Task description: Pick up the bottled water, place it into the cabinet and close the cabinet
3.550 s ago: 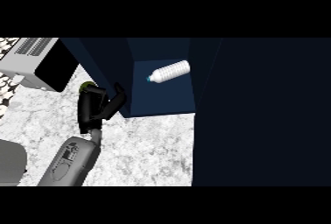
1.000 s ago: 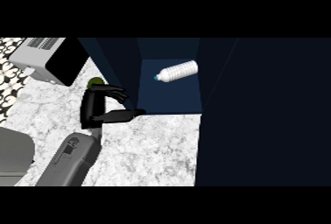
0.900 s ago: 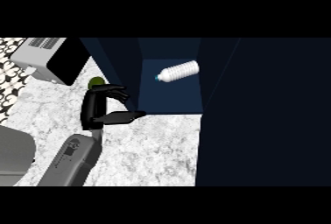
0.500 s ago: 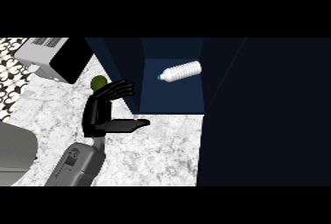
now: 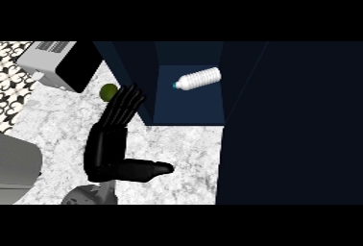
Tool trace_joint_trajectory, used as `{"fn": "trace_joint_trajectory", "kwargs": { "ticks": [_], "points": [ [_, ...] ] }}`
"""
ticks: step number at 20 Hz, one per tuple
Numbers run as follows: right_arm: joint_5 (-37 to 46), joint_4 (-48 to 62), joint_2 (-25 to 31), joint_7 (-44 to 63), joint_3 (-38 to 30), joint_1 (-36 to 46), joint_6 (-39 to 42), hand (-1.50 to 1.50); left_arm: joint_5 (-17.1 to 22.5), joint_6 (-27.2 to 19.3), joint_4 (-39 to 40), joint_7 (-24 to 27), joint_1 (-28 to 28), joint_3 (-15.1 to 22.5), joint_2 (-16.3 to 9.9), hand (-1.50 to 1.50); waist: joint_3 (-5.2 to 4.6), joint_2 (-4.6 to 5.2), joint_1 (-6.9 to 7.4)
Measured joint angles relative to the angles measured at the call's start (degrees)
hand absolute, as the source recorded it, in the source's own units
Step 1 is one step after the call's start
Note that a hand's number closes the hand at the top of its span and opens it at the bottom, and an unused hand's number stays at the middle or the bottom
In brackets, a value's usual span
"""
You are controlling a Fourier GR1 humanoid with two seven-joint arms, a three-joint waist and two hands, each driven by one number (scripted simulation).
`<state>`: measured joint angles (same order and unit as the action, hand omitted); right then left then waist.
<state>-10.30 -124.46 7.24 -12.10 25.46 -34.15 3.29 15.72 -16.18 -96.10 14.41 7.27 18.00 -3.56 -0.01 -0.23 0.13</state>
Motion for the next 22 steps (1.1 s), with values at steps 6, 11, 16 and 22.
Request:
{"fn": "trace_joint_trajectory", "kwargs": {
  "ticks": [6, 11, 16, 22],
  "points": [
    [2.0, -0.71, 1.9, -0.5, 0.82, -0.43, 0.1, -1.5, -0.2, 0.69, -12.95, -3.9, -8.89, 5.25, -1.13, -1.5, 0.01, 0.0, 0.07],
    [4.61, -0.09, 5.51, 1.06, 2.57, 0.6, 2.68, 1.5, -0.06, 2.15, -19.09, -2.99, -15.69, 7.78, -2.8, -1.5, 0.0, 0.0, 0.27],
    [8.35, -3.54, 10.39, 3.94, 4.63, 0.18, 4.92, 1.5, 2.24, 4.12, -25.44, -0.85, -23.43, 5.76, -6.16, -1.5, 0.07, 0.26, 0.6],
    [13.1, -6.69, 13.19, 6.19, 6.63, 1.94, 6.76, 1.5, 6.72, 7.92, -31.68, 1.71, -31.89, 0.22, -10.57, -1.5, -0.13, 0.1, 1.1]
  ]
}}
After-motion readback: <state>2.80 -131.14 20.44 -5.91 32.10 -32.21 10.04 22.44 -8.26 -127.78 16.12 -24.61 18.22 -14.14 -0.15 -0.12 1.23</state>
